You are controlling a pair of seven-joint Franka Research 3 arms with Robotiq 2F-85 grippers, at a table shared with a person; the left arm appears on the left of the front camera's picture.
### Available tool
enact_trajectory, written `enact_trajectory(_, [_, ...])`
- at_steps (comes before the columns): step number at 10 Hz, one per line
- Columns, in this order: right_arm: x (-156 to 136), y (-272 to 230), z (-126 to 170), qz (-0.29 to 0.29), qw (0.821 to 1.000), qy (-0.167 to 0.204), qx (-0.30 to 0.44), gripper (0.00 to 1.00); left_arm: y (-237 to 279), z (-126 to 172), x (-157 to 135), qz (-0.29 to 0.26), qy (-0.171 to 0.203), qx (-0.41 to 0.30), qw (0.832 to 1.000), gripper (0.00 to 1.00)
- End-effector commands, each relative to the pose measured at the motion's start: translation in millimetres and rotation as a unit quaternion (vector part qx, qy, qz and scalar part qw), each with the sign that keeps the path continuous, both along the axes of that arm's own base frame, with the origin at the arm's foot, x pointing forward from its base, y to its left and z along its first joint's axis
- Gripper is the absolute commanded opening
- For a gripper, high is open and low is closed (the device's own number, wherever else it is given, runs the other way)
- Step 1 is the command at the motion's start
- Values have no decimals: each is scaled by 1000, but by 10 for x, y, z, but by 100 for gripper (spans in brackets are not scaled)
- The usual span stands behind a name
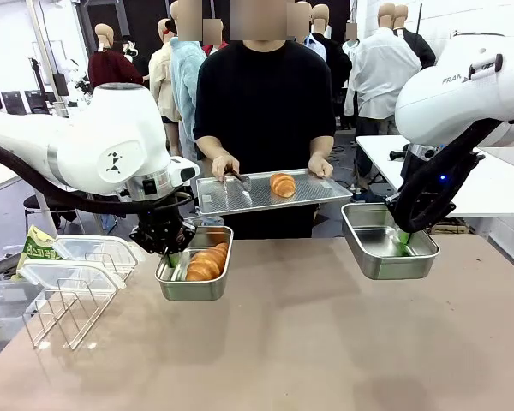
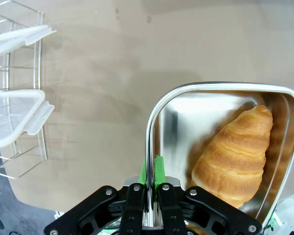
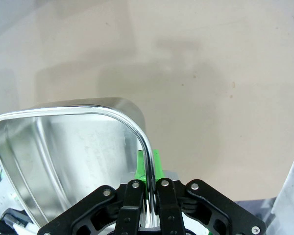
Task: Place the bread in airtight containers.
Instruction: Once an object is inside an Airtight Container , place the container in the center of the table.
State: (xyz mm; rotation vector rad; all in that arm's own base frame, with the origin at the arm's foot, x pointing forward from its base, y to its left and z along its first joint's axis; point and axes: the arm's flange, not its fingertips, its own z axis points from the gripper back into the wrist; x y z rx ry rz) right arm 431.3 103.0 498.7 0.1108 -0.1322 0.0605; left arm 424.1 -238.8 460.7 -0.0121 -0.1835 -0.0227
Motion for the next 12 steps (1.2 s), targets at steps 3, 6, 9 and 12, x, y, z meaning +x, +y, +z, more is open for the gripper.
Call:
enact_trajectory(3, [-13,12,13,2,1000,-3,0,0,-10,-280,153,40,-62,-7,997,0])
enact_trajectory(6, [-13,12,13,2,1000,-3,0,0,33,-640,378,46,-59,6,997,0])
enact_trajectory(9, [-13,12,13,2,1000,-3,0,0,2,-895,603,48,-29,23,998,0])
enact_trajectory(12, [-13,12,13,2,1000,-3,0,0,-24,-1078,697,38,-14,13,999,0])
